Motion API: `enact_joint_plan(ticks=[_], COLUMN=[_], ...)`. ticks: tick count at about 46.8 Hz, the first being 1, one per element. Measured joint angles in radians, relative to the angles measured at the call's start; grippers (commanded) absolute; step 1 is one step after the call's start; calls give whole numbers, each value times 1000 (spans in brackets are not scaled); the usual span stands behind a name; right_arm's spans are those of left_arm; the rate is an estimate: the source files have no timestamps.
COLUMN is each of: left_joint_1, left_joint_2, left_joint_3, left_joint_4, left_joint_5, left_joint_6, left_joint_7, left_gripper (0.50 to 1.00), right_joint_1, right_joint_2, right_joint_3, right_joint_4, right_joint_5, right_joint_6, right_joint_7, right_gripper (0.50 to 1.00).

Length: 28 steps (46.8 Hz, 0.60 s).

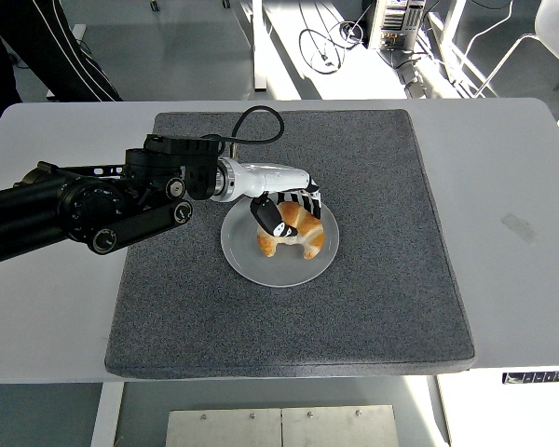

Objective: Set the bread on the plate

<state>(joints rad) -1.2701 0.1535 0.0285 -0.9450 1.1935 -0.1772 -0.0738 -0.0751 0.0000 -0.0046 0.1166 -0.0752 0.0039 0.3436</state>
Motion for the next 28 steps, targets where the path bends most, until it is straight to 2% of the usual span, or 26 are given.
enact_joint_plan(ticks=[6,14,15,16,17,18,25,28], left_joint_1=[0,1,1,1,0,0,-2,-6], left_joint_2=[0,-1,-1,-1,-1,0,0,0], left_joint_3=[8,38,40,41,41,41,42,41], left_joint_4=[7,11,12,13,14,15,17,16], left_joint_5=[0,1,1,1,0,-1,-4,-8], left_joint_6=[2,32,37,41,42,43,44,44], left_joint_7=[0,1,1,1,1,1,2,3], left_gripper=[500,500,552,659,726,751,840,901], right_joint_1=[0,0,0,0,0,0,0,0], right_joint_2=[0,0,0,0,0,0,0,0], right_joint_3=[0,0,0,0,0,0,0,0], right_joint_4=[0,0,0,0,0,0,0,0], right_joint_5=[0,0,0,0,0,0,0,0], right_joint_6=[-1,0,0,0,0,0,0,0], right_joint_7=[0,0,0,0,0,0,0,0], right_gripper=[1000,1000,1000,1000,1000,1000,1000,1000])
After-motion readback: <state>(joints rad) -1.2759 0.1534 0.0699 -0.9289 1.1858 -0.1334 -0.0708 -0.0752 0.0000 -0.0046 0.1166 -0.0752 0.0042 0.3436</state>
